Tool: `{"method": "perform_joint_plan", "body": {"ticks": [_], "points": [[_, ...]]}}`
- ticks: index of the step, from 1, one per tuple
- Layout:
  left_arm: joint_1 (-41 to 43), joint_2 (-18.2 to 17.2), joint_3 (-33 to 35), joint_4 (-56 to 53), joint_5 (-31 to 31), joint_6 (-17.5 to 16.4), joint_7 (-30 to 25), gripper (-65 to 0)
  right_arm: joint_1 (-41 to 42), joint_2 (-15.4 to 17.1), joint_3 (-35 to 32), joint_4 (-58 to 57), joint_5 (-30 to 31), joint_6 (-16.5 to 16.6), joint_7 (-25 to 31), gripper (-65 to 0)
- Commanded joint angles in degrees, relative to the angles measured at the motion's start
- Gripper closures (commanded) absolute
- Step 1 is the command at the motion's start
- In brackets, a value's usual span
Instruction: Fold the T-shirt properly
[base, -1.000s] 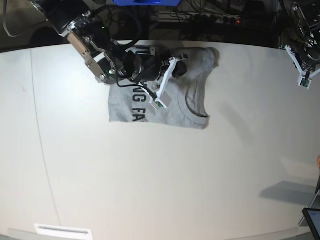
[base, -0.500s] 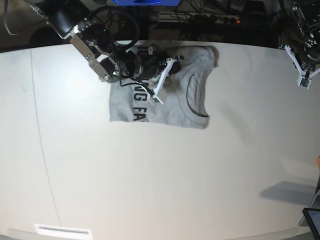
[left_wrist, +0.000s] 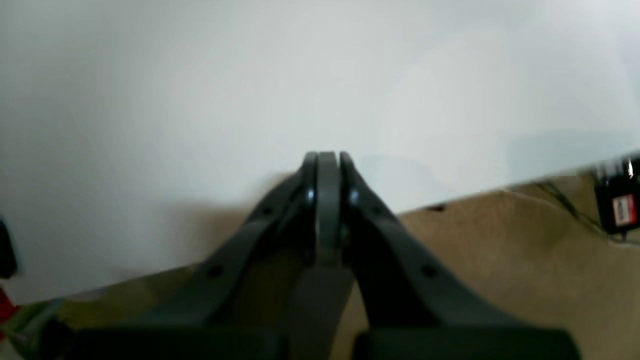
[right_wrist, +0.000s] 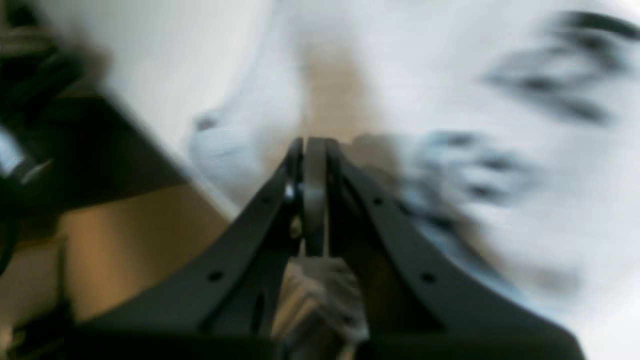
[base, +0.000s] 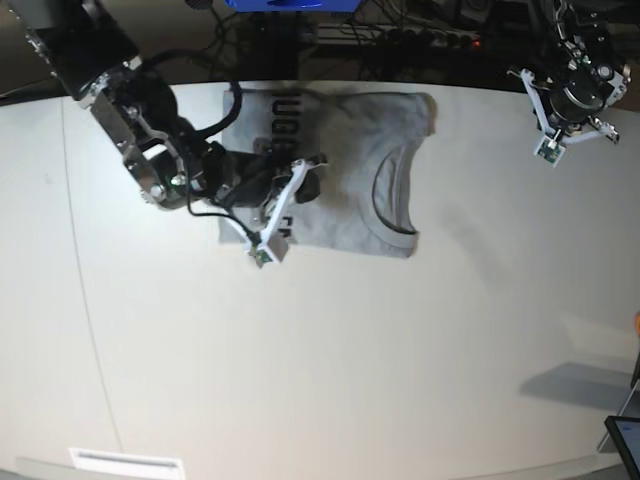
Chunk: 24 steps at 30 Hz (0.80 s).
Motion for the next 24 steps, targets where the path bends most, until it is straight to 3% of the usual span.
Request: {"method": "perform_joint_plan", "body": {"ticks": [1, 6, 10, 16, 24], "points": [[1.04, -0.85, 0.01, 0.95, 0.08, 0.38, -0.65, -0.5, 1.99, 0.86, 1.26, 0.90, 0.12, -0.01, 1.01, -0.3], [4.56, -0.85, 4.14, 1.13, 0.08, 0.38, -0.83, -0.5, 3.75, 4.73, 3.72, 0.63, -4.54, 0.25, 1.09, -0.3], [5.35, -0.94, 10.91, 1.21, 0.25, 0.38, -0.83, -0.5, 4.10, 4.64, 3.46, 0.63, -10.25, 0.34, 0.57, -0.3], [3.77, -0.58, 18.47, 1.21, 0.08, 0.38, -0.92, -0.3, 4.10, 4.55, 3.46, 0.63, -10.60, 0.34, 1.01, -0.3], [1.83, 3.81, 21.72, 1.39, 0.52, 0.38, -0.92, -0.3, 6.47, 4.64, 3.72, -4.47, -10.69, 0.34, 1.09, -0.3]]}}
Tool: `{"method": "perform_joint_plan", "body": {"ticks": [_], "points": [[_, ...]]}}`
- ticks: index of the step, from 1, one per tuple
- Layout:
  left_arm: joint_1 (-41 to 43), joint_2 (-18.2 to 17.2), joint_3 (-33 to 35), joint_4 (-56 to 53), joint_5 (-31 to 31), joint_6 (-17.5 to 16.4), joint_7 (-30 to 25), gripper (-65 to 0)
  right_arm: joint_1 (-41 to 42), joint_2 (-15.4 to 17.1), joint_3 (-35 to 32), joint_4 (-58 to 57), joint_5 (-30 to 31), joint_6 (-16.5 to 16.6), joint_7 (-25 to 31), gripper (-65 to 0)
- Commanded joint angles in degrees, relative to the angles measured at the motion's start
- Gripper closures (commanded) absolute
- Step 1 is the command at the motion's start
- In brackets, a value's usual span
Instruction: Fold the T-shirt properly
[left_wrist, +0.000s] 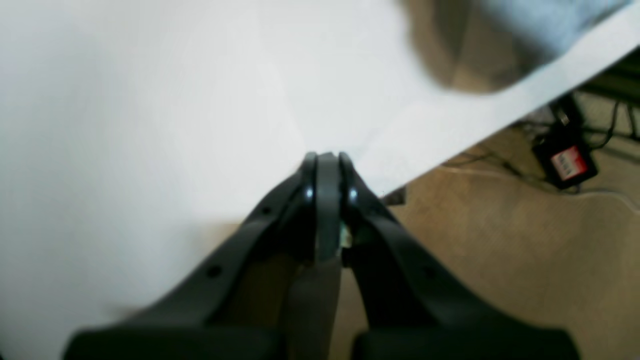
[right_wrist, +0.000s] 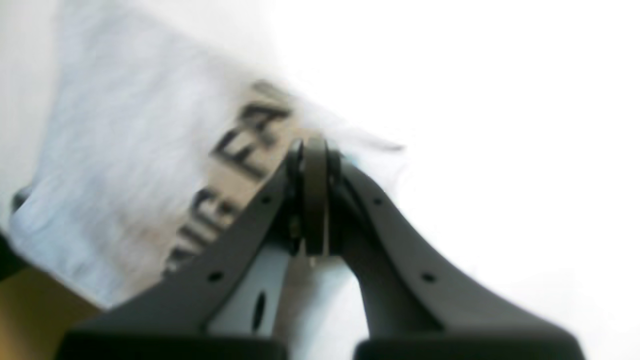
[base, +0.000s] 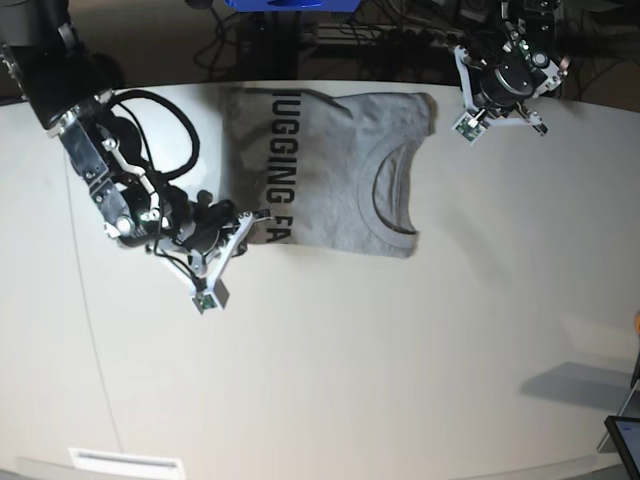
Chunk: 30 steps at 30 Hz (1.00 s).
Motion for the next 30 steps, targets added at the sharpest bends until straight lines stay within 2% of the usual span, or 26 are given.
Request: {"method": "perform_joint_plan", "body": {"ticks": [1, 10, 14, 16, 18, 21, 30], "points": [[0.61, 0.55, 2.30, 0.14, -3.77, -1.21, -1.37, -0.3, 1.93, 0.25, 0.51, 0.63, 0.39, 0.12, 0.98, -0.3], [2.90, 0.47, 3.71, 1.38, -3.77, -1.21, -1.29, -0.3, 5.54, 0.34, 0.60, 0.01, 0.30, 0.12, 0.98, -0.3], [2.90, 0.55, 4.23, 1.38, -3.77, -1.21, -1.29, -0.3, 7.03, 0.07, 0.24, -5.35, 0.30, 0.12, 1.25, -0.3], [2.46, 0.73, 4.23, 1.38, -3.94, -1.21, -1.29, -0.3, 7.12, 0.07, 0.16, -7.64, 0.30, 0.21, 3.62, -0.3], [2.19, 0.82, 4.15, 1.20, -4.03, -1.21, -1.29, -0.3, 6.77, 0.16, 0.07, -9.57, 0.30, 1.53, 5.47, -0.3], [0.70, 1.43, 4.23, 0.94, -4.21, -1.21, -1.20, -0.3, 6.59, 0.16, 0.07, -13.18, 0.30, 5.49, 6.70, -0.1], [-3.61, 3.98, 4.32, -0.29, -3.77, -1.21, -0.85, -0.3, 4.39, 0.07, 0.07, -14.76, 0.30, 5.66, 6.70, -0.1]]}}
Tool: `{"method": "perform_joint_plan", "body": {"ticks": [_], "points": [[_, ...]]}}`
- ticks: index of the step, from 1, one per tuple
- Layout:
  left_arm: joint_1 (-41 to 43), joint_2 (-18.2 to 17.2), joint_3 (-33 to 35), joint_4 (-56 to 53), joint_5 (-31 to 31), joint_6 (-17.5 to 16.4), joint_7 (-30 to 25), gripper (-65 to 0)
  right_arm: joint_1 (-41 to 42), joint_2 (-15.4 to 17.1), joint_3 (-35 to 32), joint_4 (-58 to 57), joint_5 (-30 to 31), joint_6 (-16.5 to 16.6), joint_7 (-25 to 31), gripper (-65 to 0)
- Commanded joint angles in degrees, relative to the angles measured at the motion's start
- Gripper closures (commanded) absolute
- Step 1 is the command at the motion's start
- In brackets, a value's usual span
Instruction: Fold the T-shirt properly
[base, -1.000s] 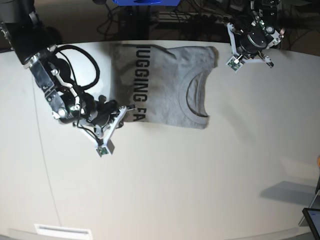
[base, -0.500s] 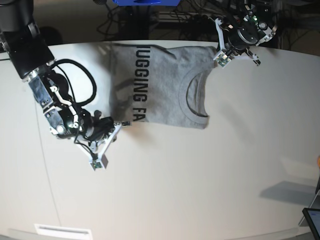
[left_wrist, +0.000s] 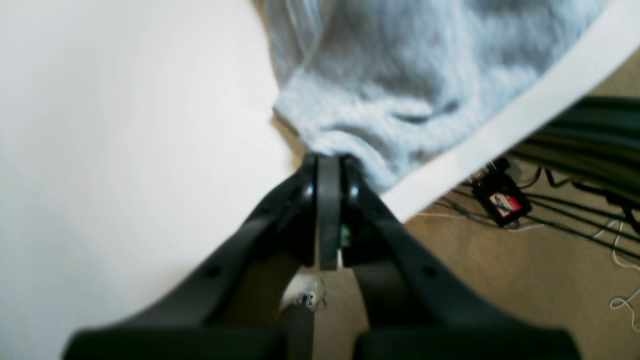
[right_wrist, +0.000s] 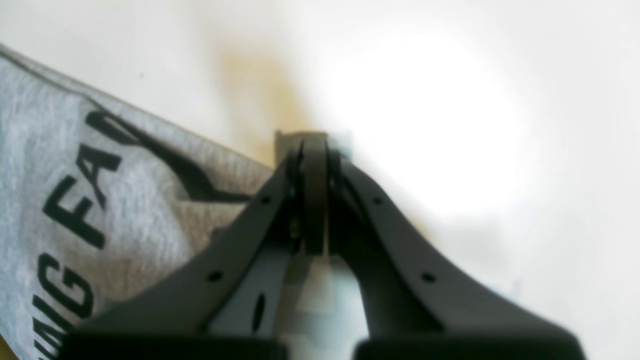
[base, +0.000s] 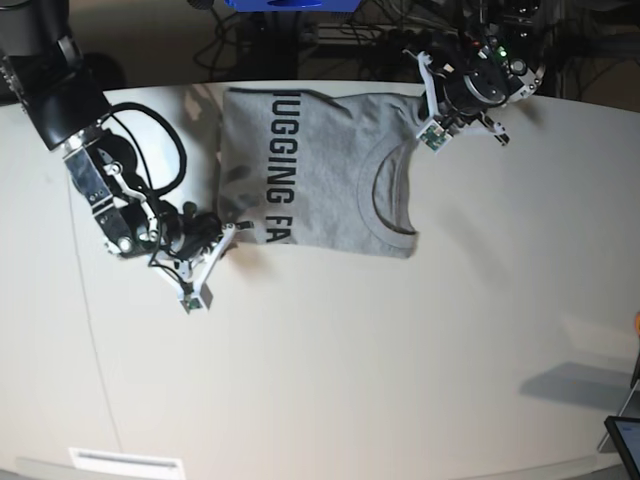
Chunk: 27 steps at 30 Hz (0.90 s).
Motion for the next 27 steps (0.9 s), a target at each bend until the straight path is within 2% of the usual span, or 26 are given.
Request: {"method": "perform_joint_plan", "body": {"ticks": [1, 7, 12, 21, 27], "points": [[-0.25, 0.03, 0.32, -0.25, -0.53, -0.52, -0.15, -0.3, 0.69, 0.51, 0.40, 0.93, 0.13, 0.05, 0.82, -0.1], [-2.71, -0.33, 0.23, -1.83, -0.53, -0.52, -0.06, -0.3, -1.24, 0.69, 0.40, 0.93, 0.13, 0.05, 0.82, -0.1], [-5.78, -0.41, -0.12, -2.27, -0.53, -0.52, 2.58, -0.5, -1.68, 1.30, 0.40, 0.93, 0.13, 0.05, 0.29, -0.1], [-11.41, -0.33, 0.32, -10.45, -0.45, -0.52, 2.58, -0.5, -4.93, 3.41, 0.84, 2.87, 0.13, 0.05, 0.64, -0.1], [-12.99, -0.33, 0.32, -10.98, -0.45, -0.52, 2.58, -0.5, -6.34, 3.59, 1.01, 4.27, 0.13, 0.05, 0.73, -0.1]]}}
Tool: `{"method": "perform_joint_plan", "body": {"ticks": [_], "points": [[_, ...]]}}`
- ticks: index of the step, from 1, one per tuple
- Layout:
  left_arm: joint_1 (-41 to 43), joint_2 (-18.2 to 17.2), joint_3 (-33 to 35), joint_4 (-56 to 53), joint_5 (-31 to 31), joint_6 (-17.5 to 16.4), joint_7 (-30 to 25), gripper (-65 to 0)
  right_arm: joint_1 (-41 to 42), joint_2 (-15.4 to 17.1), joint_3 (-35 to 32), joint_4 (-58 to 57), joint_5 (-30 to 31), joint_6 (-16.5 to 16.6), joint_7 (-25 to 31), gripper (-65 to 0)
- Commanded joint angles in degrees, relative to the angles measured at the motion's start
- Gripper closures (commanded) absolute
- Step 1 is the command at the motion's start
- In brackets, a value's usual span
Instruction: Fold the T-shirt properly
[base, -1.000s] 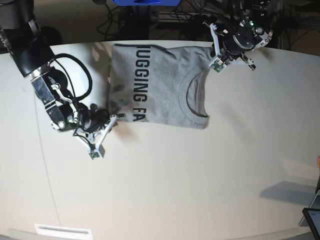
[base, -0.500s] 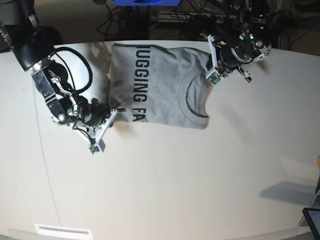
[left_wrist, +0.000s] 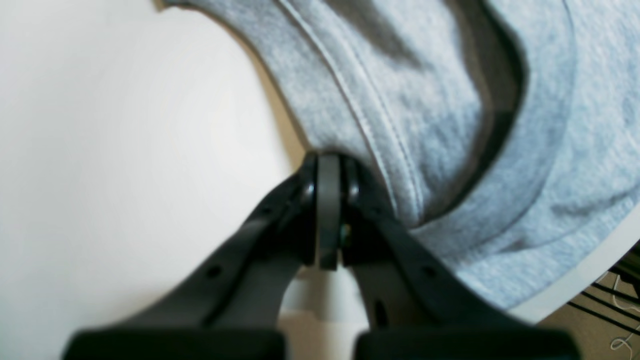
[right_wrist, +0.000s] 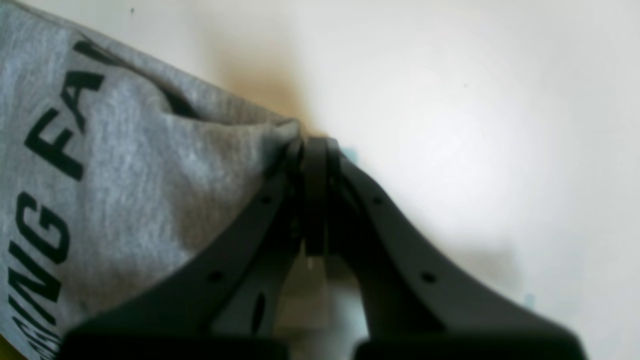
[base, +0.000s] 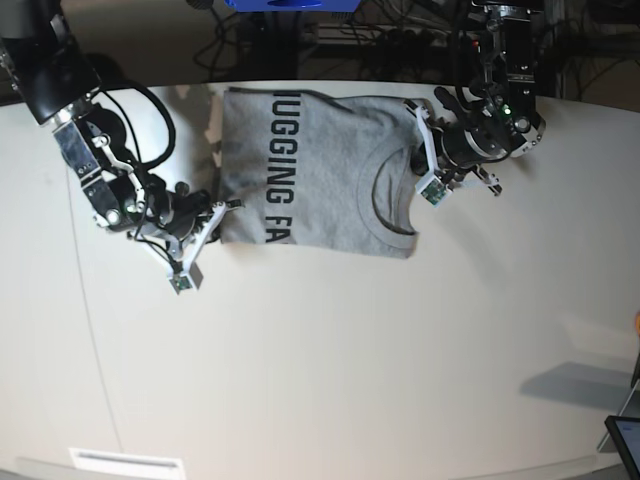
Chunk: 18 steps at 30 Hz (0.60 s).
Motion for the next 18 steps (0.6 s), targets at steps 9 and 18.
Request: {"method": "perform_joint_plan", "body": {"ticks": [9, 18], "points": [[6.84, -4.46, -2.60, 6.99, 2.72, 0.45, 3.23, -0.3, 1.87, 0.42, 4.73, 0.14, -8.00, -0.46, -2.85, -0.1], [17.75, -5.95, -4.09, 11.38, 2.72, 0.45, 2.88, -0.3, 6.18, -1.17, 4.64, 0.23, -8.71, -0.37, -3.20, -0.1]]}}
